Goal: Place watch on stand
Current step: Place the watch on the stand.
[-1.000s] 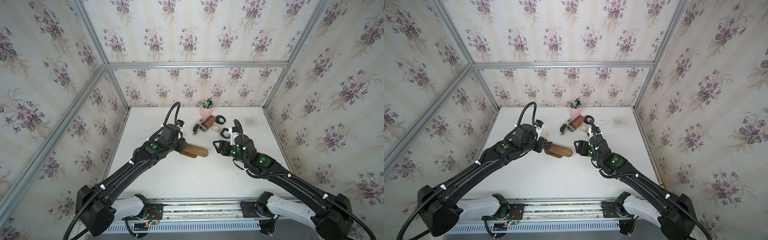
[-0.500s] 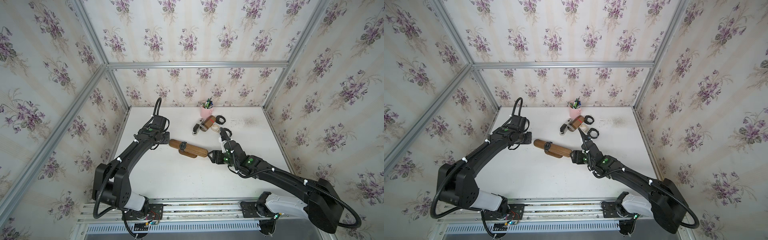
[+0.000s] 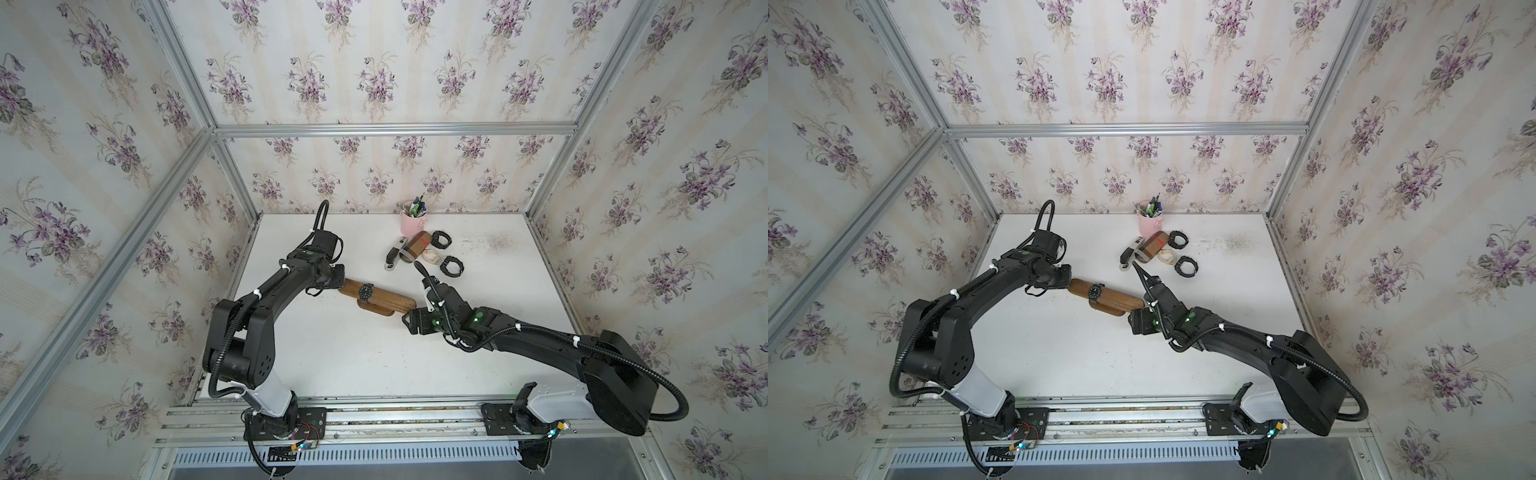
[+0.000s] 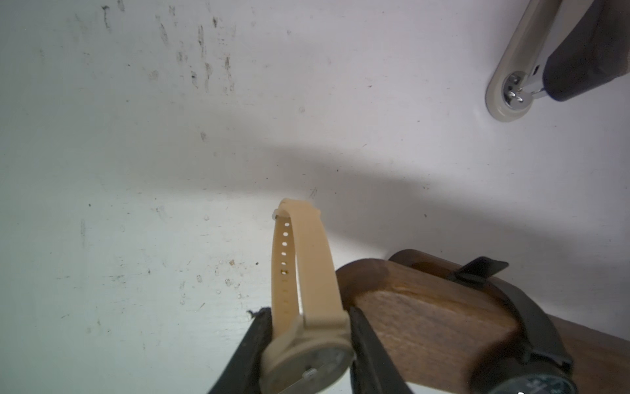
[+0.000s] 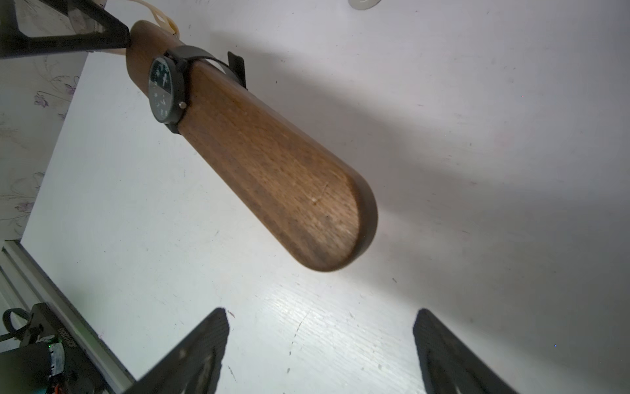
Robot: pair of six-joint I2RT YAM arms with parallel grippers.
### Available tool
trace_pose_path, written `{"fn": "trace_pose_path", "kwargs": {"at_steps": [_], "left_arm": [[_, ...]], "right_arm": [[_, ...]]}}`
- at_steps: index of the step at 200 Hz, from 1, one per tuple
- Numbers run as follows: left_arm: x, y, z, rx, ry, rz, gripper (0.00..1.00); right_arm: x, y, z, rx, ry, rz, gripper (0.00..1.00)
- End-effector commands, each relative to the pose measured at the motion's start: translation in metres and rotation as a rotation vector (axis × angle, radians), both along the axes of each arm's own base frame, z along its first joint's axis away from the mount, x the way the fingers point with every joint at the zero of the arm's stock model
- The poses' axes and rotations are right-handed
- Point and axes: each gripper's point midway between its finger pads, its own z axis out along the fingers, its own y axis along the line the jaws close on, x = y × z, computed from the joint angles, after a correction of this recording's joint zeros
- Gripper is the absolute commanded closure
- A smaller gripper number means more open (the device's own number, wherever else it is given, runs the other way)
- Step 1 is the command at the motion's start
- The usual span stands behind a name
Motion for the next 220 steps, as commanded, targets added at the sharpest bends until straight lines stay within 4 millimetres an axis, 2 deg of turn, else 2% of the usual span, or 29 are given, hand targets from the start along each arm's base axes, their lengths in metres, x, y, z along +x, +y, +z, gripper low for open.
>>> {"fn": "trace_pose_path", "kwargs": {"at_steps": [1,59,98,124,152,220], "left_arm": [[0.003,-0.007,0.001,-0.032,-0.002,-0.016,0.77],[0.001,-0.014,-0.001,-0.069,0.008,-0.025,0.77],[0.002,-0.019,0.006,-0.09,-0.012,-0.035,0.77],[0.001,-0.026,0.008,-0.112,-0.012,-0.053,0.77],[0.0,-0.024,0.004,-0.102,-0.001,-0.047,0.76],[-0.006,-0.037,0.005,-0.113,0.003,-0.089,0.76]], "right_arm": [[0.002,0.002,-0.001,-0.01,-0.008,-0.001,0.13],[0.003,0.005,-0.009,-0.054,0.001,0.009,0.14],[0.0,0.01,0.0,-0.058,-0.04,0.043,0.09],[0.0,0.009,-0.008,-0.089,-0.031,0.041,0.08],[0.0,0.011,-0.014,-0.098,-0.023,0.044,0.08],[0.015,0.008,-0.019,-0.171,-0.043,0.005,0.21]]}}
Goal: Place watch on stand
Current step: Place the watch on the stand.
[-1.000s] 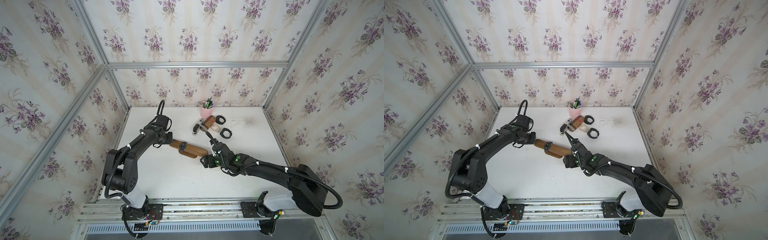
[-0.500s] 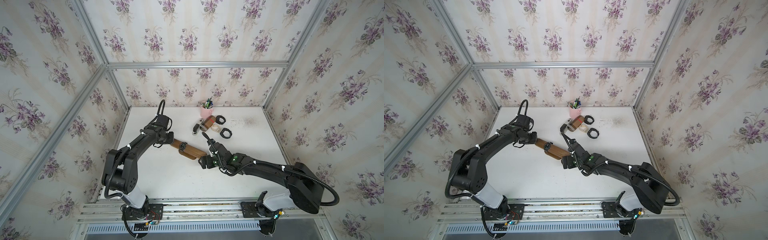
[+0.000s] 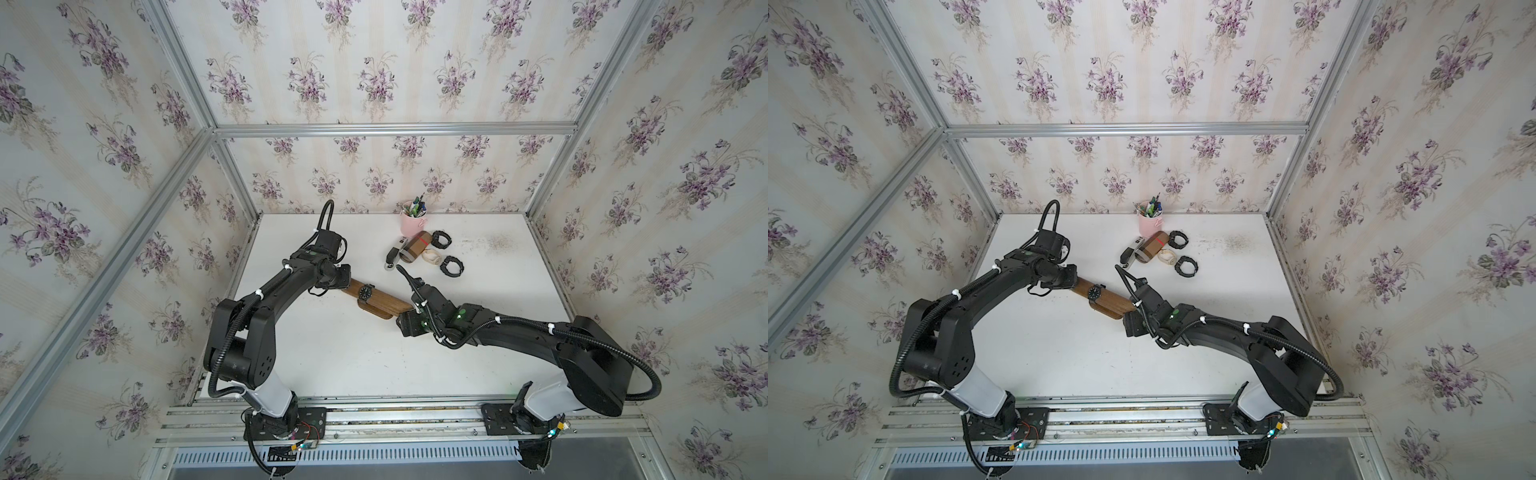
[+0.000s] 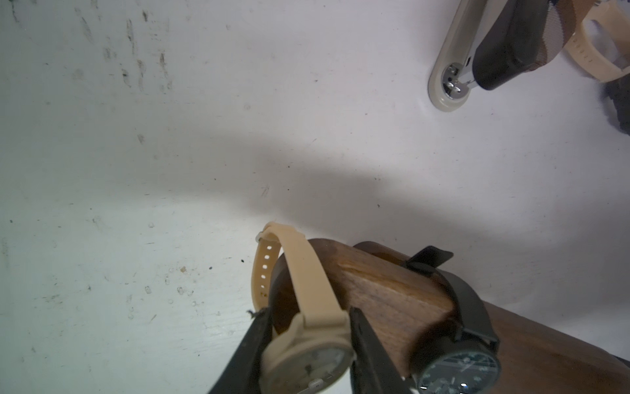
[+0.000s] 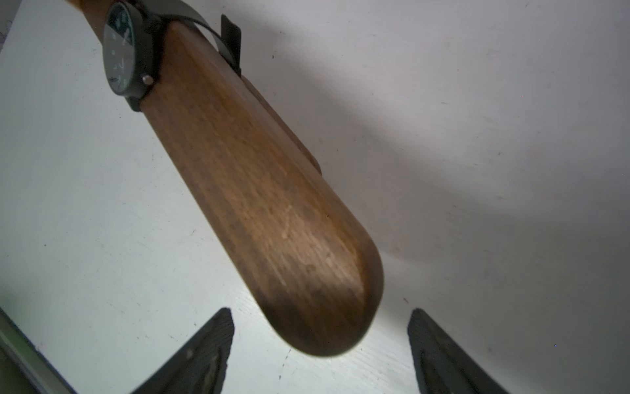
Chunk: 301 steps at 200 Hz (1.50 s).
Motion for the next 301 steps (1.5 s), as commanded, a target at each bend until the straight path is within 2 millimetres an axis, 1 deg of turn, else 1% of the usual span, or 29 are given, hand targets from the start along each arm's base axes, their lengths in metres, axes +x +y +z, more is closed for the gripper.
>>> {"fn": "trace_pose_path", "kwargs": {"at_steps": [1,34,70,128,158,190,252,287,301], "left_arm": [[-0.001,-0.008,0.002,-0.018,-0.005,-0.022,0.76],[-0.006,-0.011,-0.001,-0.012,0.007,-0.029,0.76],[-0.01,-0.02,-0.002,-0.017,0.006,-0.059,0.76],[-0.014,-0.038,0.002,-0.024,-0.005,-0.116,0.76],[-0.017,-0.045,0.003,-0.016,-0.01,-0.146,0.75],[-0.018,-0.05,0.002,-0.003,-0.015,-0.165,0.74],[-0.017,-0.067,-0.001,-0.017,-0.011,-0.185,0.73],[-0.016,-0.066,-0.003,-0.017,-0.017,-0.17,0.72],[-0.016,-0.066,-0.002,-0.017,-0.017,-0.17,0.69]], "right_arm": [[0.008,-0.007,-0.001,-0.045,-0.026,-0.031,0.21],[0.017,-0.013,0.005,-0.037,-0.046,-0.066,0.27],[0.024,-0.021,0.003,-0.047,-0.046,-0.086,0.33],[0.028,-0.024,0.005,-0.043,-0.065,-0.072,0.32],[0.031,-0.021,0.011,0.017,-0.064,-0.048,0.36],[0.036,-0.022,0.014,0.003,-0.079,-0.022,0.41],[0.04,-0.019,0.015,-0.013,-0.093,-0.001,0.42],[0.043,-0.023,0.013,-0.017,-0.088,-0.015,0.43],[0.044,-0.025,0.013,-0.018,-0.089,-0.018,0.43]]}}
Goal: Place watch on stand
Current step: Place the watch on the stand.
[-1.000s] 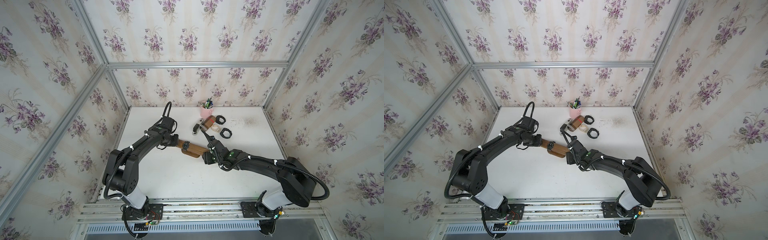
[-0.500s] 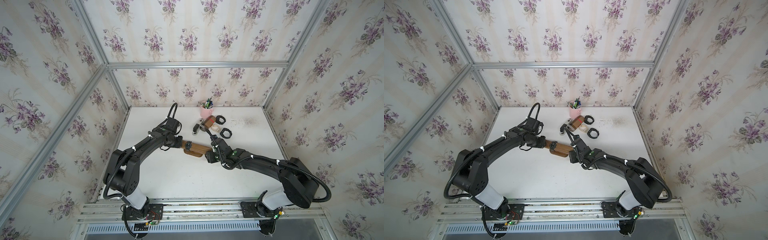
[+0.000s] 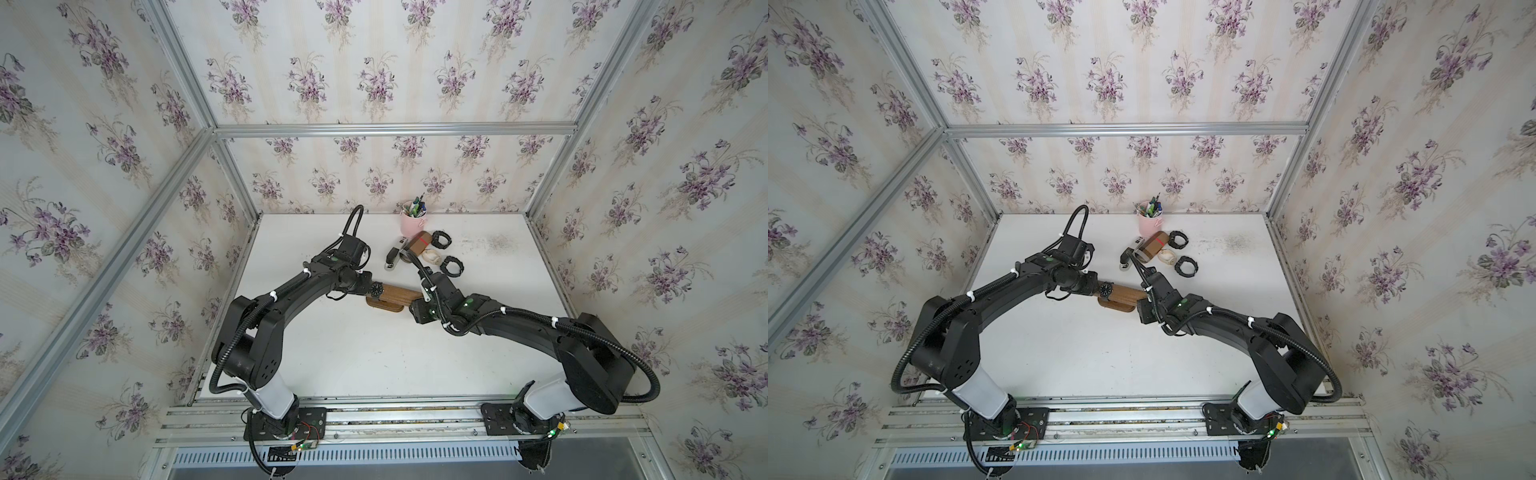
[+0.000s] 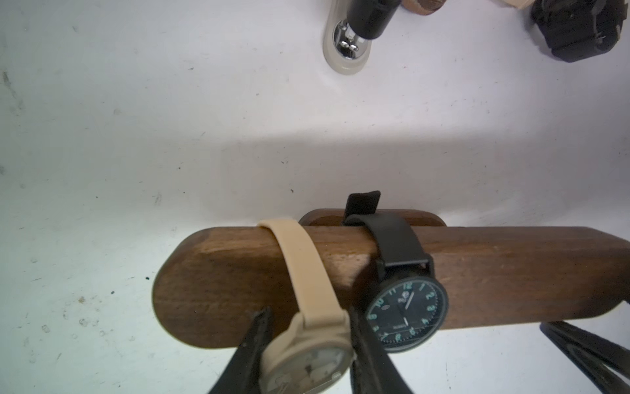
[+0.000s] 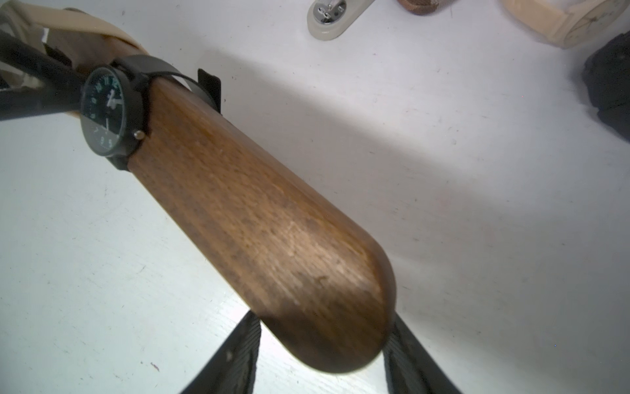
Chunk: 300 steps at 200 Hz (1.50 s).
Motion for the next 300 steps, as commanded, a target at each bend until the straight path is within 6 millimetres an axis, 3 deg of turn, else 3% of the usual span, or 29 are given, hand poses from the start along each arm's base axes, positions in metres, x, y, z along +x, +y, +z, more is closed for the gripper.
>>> {"fn": "trace_pose_path", "kwargs": {"at_steps": [1,29,80,164,213,270,300], "left_arm": [[-0.001,-0.002,-0.001,-0.011,0.004,0.003,0.69],[-0.001,-0.001,0.004,-0.015,-0.018,0.006,0.58],[0.001,0.001,0.007,0.0,-0.031,0.002,0.49],[0.009,-0.005,0.008,-0.019,-0.028,0.004,0.67],[0.019,-0.01,0.013,-0.015,-0.043,-0.025,0.68],[0.025,-0.017,0.004,-0.021,-0.017,-0.041,0.7],[0.026,-0.022,0.011,-0.051,-0.031,-0.046,0.69]], "right_arm": [[0.007,0.004,0.007,0.022,-0.029,0.001,0.43],[0.008,0.001,0.007,0.019,-0.031,-0.003,0.43],[0.005,0.001,0.011,0.044,-0.036,-0.002,0.48],[0.004,-0.002,0.006,0.023,-0.033,-0.002,0.52],[0.005,-0.002,0.007,0.015,-0.036,0.002,0.54],[0.005,-0.004,0.007,0.011,-0.039,-0.003,0.55],[0.006,-0.004,0.006,0.003,-0.04,-0.001,0.55]]}}
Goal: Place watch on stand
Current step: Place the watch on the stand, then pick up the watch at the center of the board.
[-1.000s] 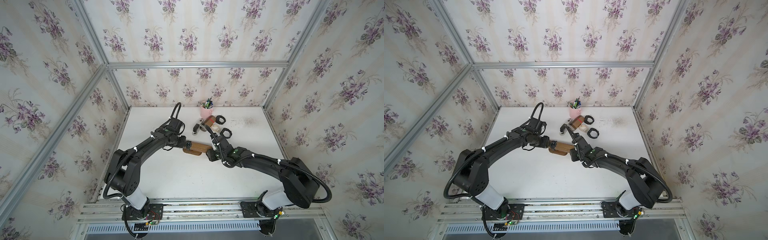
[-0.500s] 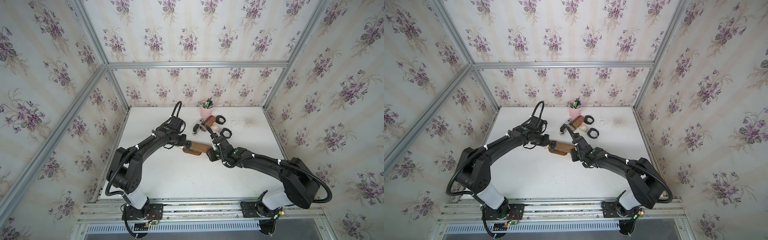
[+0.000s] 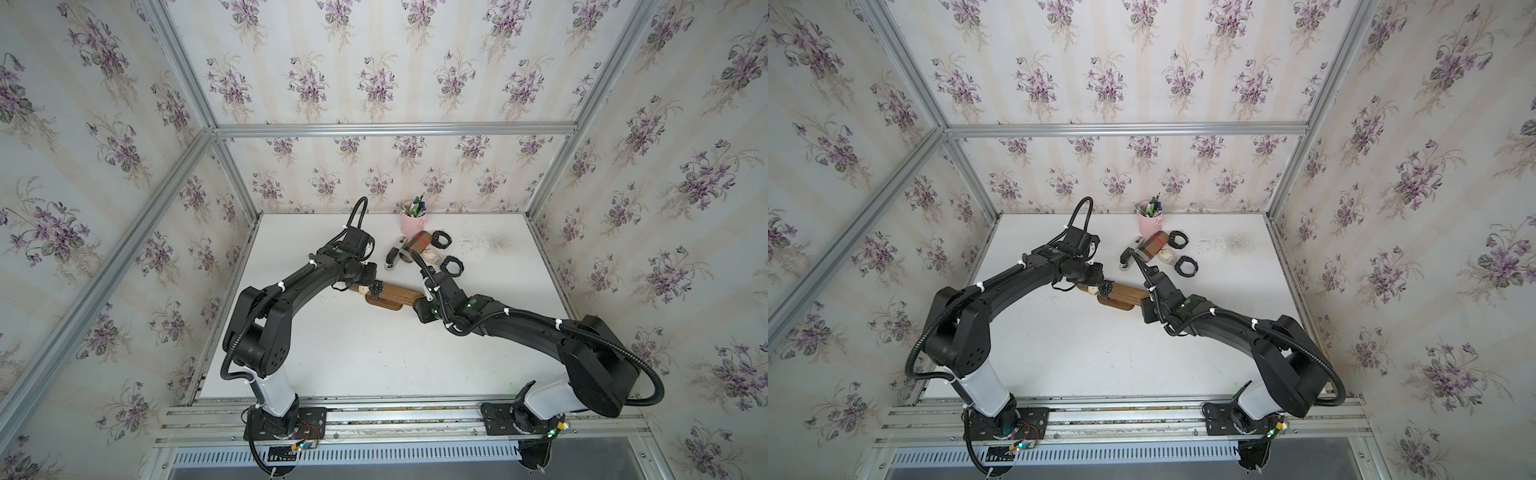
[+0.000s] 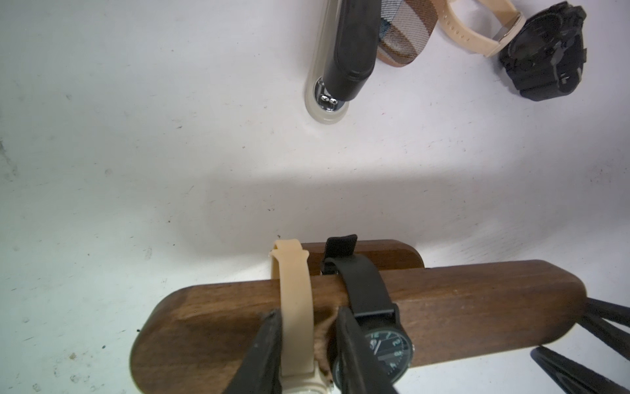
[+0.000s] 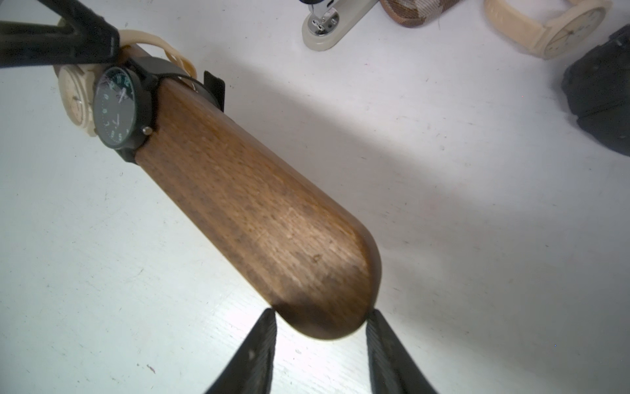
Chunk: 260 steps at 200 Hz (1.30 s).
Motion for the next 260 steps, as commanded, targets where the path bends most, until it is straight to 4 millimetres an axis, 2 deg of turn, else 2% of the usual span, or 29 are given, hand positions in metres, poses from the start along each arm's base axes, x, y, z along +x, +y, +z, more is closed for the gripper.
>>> {"fn": "trace_pose_path", "kwargs": {"at_steps": [1,32,60,86,123,138,157,160,163,182,219,260], "left_arm": [[-0.001,-0.006,0.004,-0.03,0.002,-0.017,0.69],[-0.001,-0.013,0.011,-0.081,-0.01,-0.023,0.7],[-0.003,-0.01,0.024,-0.085,-0.041,-0.011,0.69],[-0.007,0.006,0.041,-0.057,-0.101,0.046,0.64],[-0.026,0.049,0.063,0.013,-0.21,0.184,0.55],[-0.038,0.07,0.074,0.011,-0.264,0.262,0.52],[-0.053,0.101,0.078,-0.021,-0.324,0.388,0.46],[-0.055,0.106,0.077,-0.03,-0.332,0.41,0.42],[-0.057,0.11,0.079,-0.043,-0.341,0.429,0.4],[-0.069,0.13,0.084,-0.11,-0.4,0.512,0.37],[-0.086,0.148,0.092,-0.167,-0.479,0.576,0.3],[-0.095,0.157,0.091,-0.272,-0.505,0.628,0.22]], "right_arm": [[0.004,0.001,0.003,-0.006,-0.019,0.003,0.55],[0.005,0.001,0.005,-0.005,-0.025,-0.003,0.55],[0.002,0.002,0.011,0.019,-0.001,-0.011,0.47],[-0.001,-0.006,0.023,0.033,-0.014,-0.048,0.37],[0.006,-0.033,0.049,0.065,-0.081,-0.122,0.33],[0.021,-0.048,0.06,0.075,-0.104,-0.165,0.33],[0.045,-0.066,0.071,0.1,-0.107,-0.233,0.34],[0.047,-0.064,0.072,0.105,-0.106,-0.233,0.35],[0.057,-0.076,0.073,0.109,-0.109,-0.271,0.35],[0.083,-0.085,0.072,0.111,-0.102,-0.319,0.39],[0.132,-0.091,0.049,0.046,-0.044,-0.34,0.51],[0.177,-0.078,0.034,-0.022,0.007,-0.252,0.58]]}}
